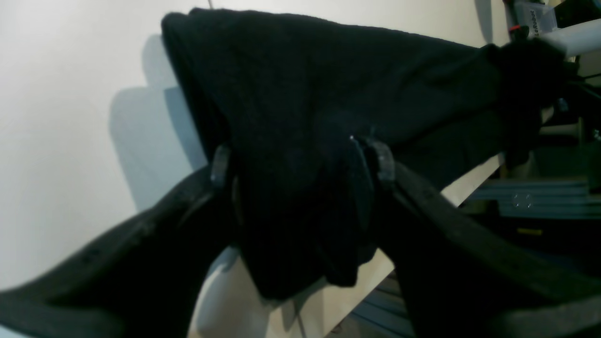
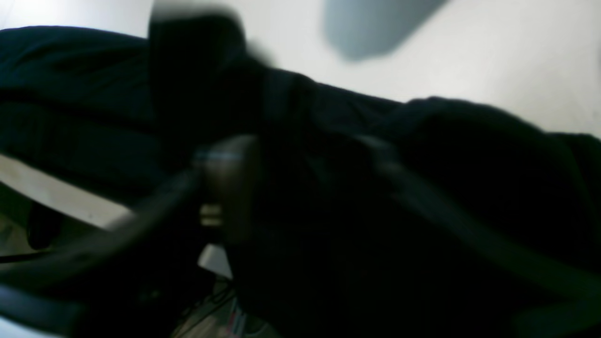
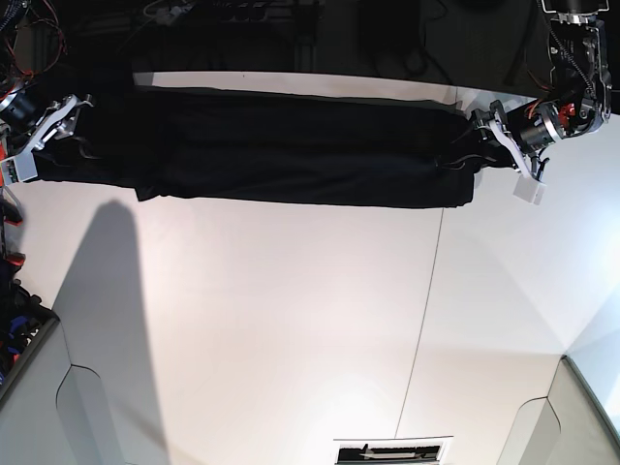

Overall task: Layout the t-shirt on the table in an organized manner, then fold the t-shirt properly
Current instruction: 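Release and regrasp the folded strip's ends with both grippers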

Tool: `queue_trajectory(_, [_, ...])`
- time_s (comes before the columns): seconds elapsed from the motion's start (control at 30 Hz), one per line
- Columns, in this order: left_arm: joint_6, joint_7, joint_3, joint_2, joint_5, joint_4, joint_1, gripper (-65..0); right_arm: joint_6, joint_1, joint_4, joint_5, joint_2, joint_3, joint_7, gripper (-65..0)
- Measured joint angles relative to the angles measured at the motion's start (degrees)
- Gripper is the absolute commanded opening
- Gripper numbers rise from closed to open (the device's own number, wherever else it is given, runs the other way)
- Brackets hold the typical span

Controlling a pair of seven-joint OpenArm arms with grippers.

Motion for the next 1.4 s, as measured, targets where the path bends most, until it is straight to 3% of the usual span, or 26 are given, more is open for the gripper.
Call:
queue_trajectory(0.2, [0.0, 1.86, -1.2, -1.95, -2.45, 0.11, 0.0, -30.4, 0.0, 0.33, 0.0, -0.02, -0.02, 0.0, 1.84, -25.3])
queue_trajectory(0.4, [0.0, 3.67, -7.58, -2.51, -8.22, 0.13, -0.04, -30.4, -0.02, 3.23, 0.0, 0.02, 0.0, 0.11, 2.6, -25.6])
queue_trajectory(0.8, [0.02, 3.87, -10.08, -2.49, -6.97, 0.13, 0.0, -30.4, -0.02, 4.96, 4.79, 2.69, 0.0, 0.15, 1.29, -25.6])
queue_trajectory(0.9, [0.02, 3.89, -10.08, -2.49, -6.91, 0.13, 0.04, -30.4, 0.02, 5.01, 6.01, 2.21, 0.0, 0.15, 3.19, -25.6])
queue_trajectory(0.93, [0.02, 3.87, -10.08, -2.49, -6.88, 0.13, 0.02, -30.4, 0.0, 5.11, 5.99, 0.39, 0.0, 0.15, 4.09, -28.3])
queue_trajectory(0.97, [0.02, 3.87, -10.08, -2.49, -6.91, 0.13, 0.02, -30.4, -0.09, 5.11, 5.81, -1.07, 0.0, 0.15, 4.35, -36.2])
queue_trajectory(1.03, [0.02, 3.21, -10.08, -2.47, -6.86, 0.13, 0.04, -30.4, -1.38, 5.09, 4.9, -4.0, 0.0, 0.15, 4.55, -60.7])
queue_trajectory(1.07, [0.02, 2.54, -10.03, -2.47, -6.82, 0.13, 0.02, -30.4, -1.64, 5.11, 4.13, -5.4, 0.0, 0.15, 4.57, -65.0])
queue_trajectory(1.2, [0.02, 1.68, -10.03, -2.29, -6.78, 0.13, 0.02, -30.4, -1.55, 5.14, -1.4, -9.53, -0.02, 0.13, 6.27, -65.0])
queue_trajectory(1.4, [0.02, 1.2, -10.03, -0.52, -4.42, 0.13, 0.17, -30.4, -1.97, 5.11, -13.07, -9.86, -0.17, 0.15, 7.8, -65.0])
